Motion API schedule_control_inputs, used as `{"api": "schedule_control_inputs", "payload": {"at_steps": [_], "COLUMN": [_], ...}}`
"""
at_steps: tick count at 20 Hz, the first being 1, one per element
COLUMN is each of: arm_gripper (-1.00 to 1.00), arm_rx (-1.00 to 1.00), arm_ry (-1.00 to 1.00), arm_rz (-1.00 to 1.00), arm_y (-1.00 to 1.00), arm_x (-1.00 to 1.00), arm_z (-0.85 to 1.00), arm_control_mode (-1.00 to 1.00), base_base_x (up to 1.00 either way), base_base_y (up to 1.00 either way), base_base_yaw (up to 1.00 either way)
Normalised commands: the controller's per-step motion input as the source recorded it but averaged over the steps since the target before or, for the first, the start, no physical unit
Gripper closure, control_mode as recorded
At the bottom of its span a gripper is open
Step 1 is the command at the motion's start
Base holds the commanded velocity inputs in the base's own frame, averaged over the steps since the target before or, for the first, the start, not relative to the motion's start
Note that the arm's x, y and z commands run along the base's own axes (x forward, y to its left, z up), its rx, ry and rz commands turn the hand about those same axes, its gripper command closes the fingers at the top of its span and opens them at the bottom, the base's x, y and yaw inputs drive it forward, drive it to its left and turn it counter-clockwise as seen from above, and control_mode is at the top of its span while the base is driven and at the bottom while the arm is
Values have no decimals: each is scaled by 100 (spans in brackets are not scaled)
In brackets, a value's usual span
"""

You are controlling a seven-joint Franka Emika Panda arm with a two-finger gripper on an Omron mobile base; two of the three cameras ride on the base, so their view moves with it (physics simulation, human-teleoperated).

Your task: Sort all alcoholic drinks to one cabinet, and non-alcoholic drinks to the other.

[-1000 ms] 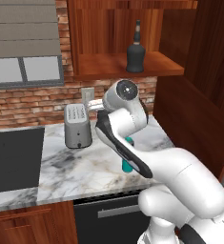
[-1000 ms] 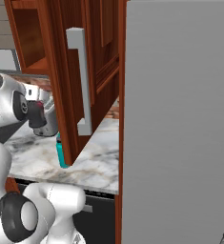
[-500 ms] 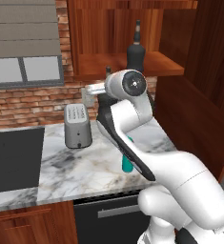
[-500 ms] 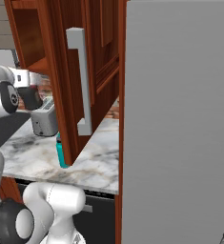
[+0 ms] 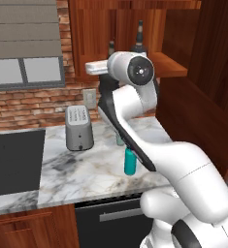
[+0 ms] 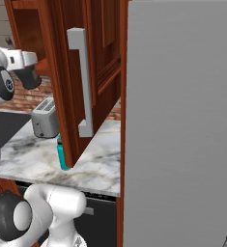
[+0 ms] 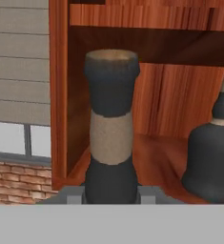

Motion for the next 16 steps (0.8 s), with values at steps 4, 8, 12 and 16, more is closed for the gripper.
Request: {"api": "schedule_control_inputs", "payload": {"at_steps": [4,8,12,16], "arm_gripper": [100,100,100,100], "arm_rx": [0,0,0,0], "arm_ry": [-11,-5,0,0], "arm_rz": [0,0,0,0], "arm_y": [0,-1,-6,-15], "arm_x": [1,12,33,44], "arm_z": [43,19,10,0], "arm_control_mode": [-100,-100,-100,-100], "base_base_x": [0,0,0,0], "base_base_y": [0,0,0,0], "base_base_yaw": [0,0,0,0]}}
